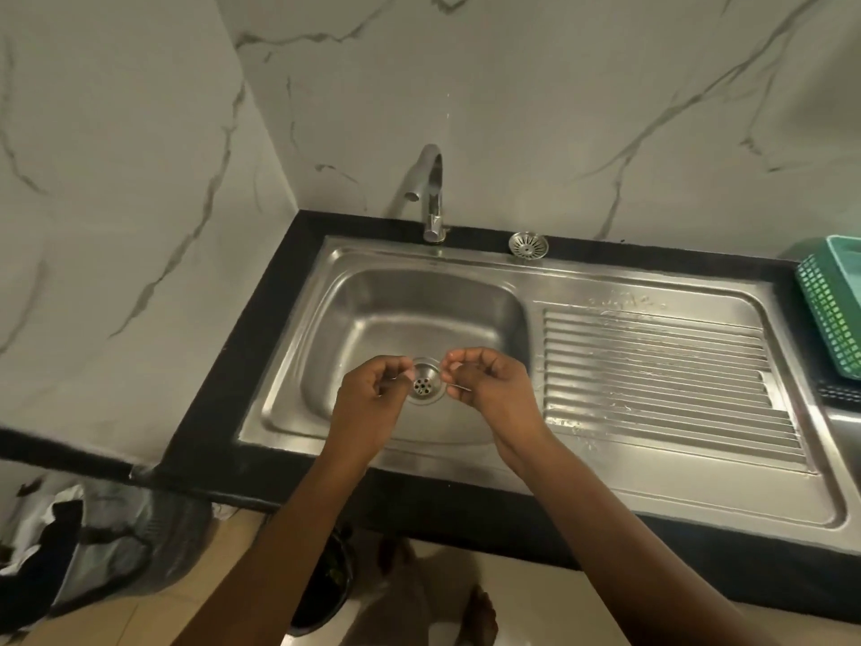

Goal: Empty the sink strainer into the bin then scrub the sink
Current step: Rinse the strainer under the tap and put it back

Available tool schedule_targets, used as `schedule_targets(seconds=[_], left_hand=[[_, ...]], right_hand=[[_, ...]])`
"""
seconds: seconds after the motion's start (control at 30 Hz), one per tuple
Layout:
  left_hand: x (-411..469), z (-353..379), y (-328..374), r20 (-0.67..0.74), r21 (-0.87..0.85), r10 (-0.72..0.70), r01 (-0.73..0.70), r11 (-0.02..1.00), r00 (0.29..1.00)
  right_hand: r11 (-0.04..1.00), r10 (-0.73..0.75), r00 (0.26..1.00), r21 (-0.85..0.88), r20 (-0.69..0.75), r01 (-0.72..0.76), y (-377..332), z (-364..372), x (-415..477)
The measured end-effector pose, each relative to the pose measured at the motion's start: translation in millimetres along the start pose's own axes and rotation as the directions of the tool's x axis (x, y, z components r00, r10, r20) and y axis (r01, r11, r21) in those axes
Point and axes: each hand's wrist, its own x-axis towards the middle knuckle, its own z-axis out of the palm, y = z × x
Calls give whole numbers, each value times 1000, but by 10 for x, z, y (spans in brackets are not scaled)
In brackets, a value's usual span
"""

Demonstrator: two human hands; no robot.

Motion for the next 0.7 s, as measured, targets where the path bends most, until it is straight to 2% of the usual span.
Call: schedule_targets(seconds=[0.27,0.47,0.57,0.7], left_hand=[[827,66,63,90,19,57,-59,998,994],[1484,115,103,123,1,35,-35,999,992],[1884,163,143,109,0,30,-30,1000,994],[2424,277,221,53,89,57,-61,994,997]], right_hand=[[999,-16,992,49,-127,22,-55,142,488],[998,-5,980,61,-200,18,-110,216,839],[998,4,977,62,-214,9,-153,230,1034],[999,8,978,52,-207,2,-219,260,1283]])
